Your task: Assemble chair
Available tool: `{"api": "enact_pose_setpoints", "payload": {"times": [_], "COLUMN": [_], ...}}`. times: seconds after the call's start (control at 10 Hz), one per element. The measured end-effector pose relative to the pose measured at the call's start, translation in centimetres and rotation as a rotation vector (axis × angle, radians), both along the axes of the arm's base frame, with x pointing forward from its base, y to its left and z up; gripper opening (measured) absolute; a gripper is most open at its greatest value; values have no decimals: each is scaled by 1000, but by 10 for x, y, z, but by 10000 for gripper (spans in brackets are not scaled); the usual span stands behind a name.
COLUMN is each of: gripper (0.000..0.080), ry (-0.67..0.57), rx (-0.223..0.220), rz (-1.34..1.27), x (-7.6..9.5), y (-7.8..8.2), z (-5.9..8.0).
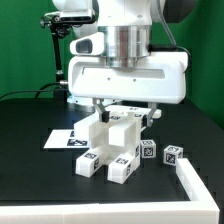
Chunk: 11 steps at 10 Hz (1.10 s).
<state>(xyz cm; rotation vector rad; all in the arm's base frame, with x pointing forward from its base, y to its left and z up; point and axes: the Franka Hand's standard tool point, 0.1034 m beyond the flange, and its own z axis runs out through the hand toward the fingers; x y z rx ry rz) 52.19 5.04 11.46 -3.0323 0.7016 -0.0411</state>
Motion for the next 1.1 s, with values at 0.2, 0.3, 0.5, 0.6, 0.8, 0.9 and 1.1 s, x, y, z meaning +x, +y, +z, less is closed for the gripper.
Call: {"api": "enact_pose_setpoints", "payload": {"times": [0.2,0.3,0.5,0.6,0.8,0.9,1.1], "gripper": [648,648,648,648,648,648,648], "ry": [-3,-1,0,8,-11,-10,9], "rx": [5,4,3,3,1,2,1], "rz": [-6,-5,-40,-69,-66,-59,-28], "x": [-2,-2,-7,-26,-53,-67,-65], "y": [2,2,6,19,37,46,40], "z": [3,2,-1,-9,-17,-20,-19]}}
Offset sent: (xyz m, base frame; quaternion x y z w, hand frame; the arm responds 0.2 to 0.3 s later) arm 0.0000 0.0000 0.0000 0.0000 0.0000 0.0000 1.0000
